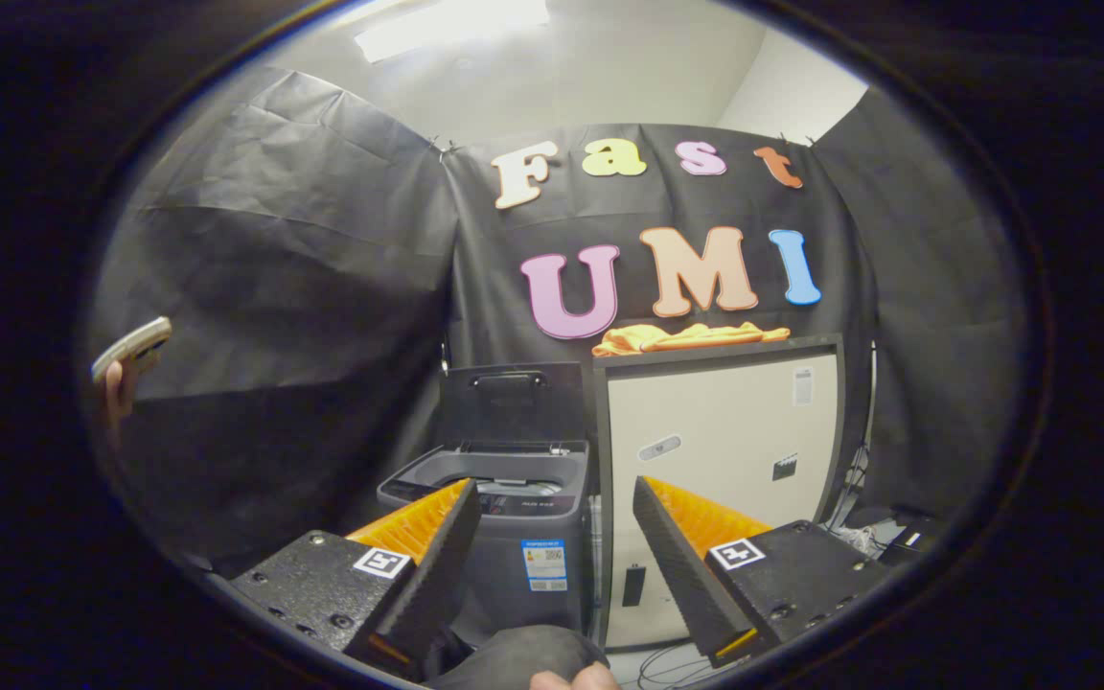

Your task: Put the clothes into the washing machine and then close the washing machine lid.

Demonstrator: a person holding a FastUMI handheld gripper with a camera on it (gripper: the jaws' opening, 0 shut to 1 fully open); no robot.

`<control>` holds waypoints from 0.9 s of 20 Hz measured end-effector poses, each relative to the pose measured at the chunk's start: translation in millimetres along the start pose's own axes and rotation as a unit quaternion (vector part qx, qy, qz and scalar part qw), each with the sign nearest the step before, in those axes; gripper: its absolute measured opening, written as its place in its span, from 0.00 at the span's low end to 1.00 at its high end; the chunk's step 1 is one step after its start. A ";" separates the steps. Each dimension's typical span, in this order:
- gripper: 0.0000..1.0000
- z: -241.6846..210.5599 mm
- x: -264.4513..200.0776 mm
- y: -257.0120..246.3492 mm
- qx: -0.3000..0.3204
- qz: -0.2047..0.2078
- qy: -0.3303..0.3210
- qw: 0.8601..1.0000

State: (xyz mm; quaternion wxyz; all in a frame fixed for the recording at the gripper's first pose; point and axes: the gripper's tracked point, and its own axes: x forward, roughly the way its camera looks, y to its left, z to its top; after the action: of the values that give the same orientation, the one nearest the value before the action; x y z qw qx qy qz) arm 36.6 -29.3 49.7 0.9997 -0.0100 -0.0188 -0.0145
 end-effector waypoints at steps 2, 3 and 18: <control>0.98 6.9 10.3 -2.8 -0.003 0.000 -0.004 1.000; 0.98 10.9 14.1 -4.5 -0.004 0.000 -0.006 1.000; 0.97 70.8 87.9 -58.7 0.006 -0.021 -0.008 1.000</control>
State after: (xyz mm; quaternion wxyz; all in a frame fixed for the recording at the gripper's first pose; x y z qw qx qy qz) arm 120.0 -89.0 124.9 0.9990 -0.0040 -0.0274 -0.0351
